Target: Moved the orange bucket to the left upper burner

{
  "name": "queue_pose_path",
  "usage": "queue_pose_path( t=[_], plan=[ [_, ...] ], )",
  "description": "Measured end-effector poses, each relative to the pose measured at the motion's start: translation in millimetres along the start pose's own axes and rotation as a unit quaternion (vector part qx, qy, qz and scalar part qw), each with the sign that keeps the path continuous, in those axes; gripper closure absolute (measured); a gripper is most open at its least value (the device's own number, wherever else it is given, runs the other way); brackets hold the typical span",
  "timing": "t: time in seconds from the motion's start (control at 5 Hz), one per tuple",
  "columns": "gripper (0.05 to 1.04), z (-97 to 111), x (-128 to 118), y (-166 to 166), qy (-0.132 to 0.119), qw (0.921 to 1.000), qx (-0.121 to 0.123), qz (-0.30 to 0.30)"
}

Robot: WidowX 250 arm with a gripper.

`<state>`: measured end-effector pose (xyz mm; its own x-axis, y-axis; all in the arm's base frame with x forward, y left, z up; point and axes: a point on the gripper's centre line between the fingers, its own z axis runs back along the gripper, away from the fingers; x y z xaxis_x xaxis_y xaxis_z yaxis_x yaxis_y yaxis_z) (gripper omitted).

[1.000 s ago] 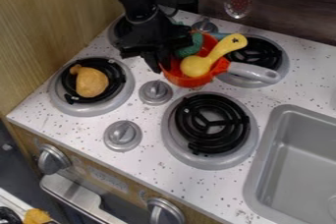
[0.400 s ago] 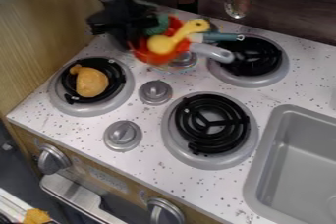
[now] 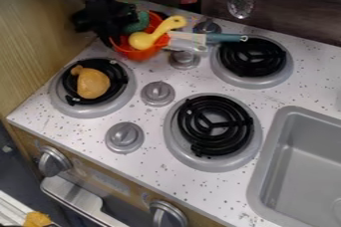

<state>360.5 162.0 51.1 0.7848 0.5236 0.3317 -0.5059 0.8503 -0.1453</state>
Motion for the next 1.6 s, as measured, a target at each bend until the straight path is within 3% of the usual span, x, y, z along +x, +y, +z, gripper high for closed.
queue_pose_path(
  t=[0.2, 0.4, 1.0, 1.2, 1.6],
  plan=[
    [1.005, -6.5, 0.7, 5.0, -0.005, 0.9999, 0.01, 0.008],
    [1.005, -17.3, -4.6, 7.9, 0.009, 0.9998, 0.013, 0.015],
    [0.975, -23.9, -7.1, 4.0, 0.021, 0.9992, 0.02, 0.029],
    [0.791, -27.1, -6.2, 2.1, 0.004, 0.9995, 0.017, 0.026],
    [0.25, -26.7, -9.9, -2.5, 0.015, 0.9993, 0.028, 0.018]
  ],
)
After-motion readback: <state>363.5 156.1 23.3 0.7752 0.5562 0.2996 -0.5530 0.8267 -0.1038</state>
